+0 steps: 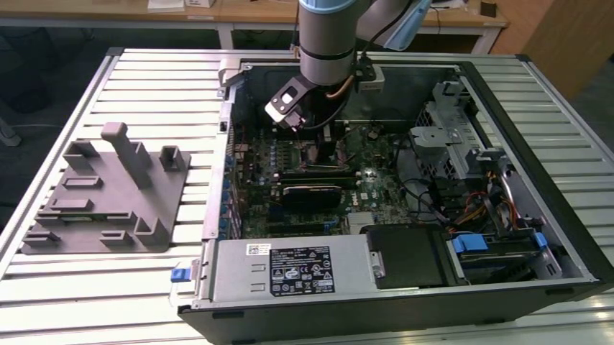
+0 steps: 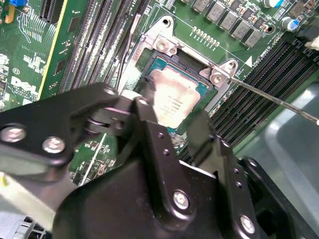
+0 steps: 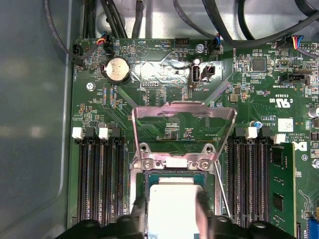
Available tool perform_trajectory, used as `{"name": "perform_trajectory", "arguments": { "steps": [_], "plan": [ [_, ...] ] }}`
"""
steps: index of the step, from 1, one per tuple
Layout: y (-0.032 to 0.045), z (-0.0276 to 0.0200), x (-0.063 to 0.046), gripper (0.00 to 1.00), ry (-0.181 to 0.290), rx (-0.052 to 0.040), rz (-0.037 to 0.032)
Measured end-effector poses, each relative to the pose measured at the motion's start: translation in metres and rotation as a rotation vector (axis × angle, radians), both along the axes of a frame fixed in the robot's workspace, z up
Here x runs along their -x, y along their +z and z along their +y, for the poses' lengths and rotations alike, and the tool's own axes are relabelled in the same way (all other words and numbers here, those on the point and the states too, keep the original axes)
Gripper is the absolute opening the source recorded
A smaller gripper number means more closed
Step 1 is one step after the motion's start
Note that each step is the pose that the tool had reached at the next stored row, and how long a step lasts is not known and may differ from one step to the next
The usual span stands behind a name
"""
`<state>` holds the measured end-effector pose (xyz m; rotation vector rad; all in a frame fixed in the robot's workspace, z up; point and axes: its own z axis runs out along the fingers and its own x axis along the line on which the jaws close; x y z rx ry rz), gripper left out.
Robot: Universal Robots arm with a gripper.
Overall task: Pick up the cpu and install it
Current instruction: 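Place the cpu into insertion slot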
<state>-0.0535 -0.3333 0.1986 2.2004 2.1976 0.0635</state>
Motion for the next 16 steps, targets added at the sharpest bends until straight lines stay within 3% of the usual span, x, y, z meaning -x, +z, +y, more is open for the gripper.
{"name": "perform_trajectory", "arguments": {
  "steps": [1,3,4,6,7,11,16],
  "plan": [
    [0.0,0.0,0.0,0.53,0.0,0.0,0.0],
    [0.0,0.0,0.0,0.41,0.0,0.0002,0.0001],
    [0.0001,0.0,0.0,0.41,0.0,0.0003,0.0002],
    [0.0001,0.0,0.0,0.3,0.0,0.0003,0.0001],
    [0.0001,0.0,0.0,0.3,0.0,0.0002,0.0001],
    [0.0,0.0,0.0,0.12,0.0,0.0001,0.0],
    [0.0,0.0,0.0,0.11,0.0,0.0001,0.0]
  ]
}}
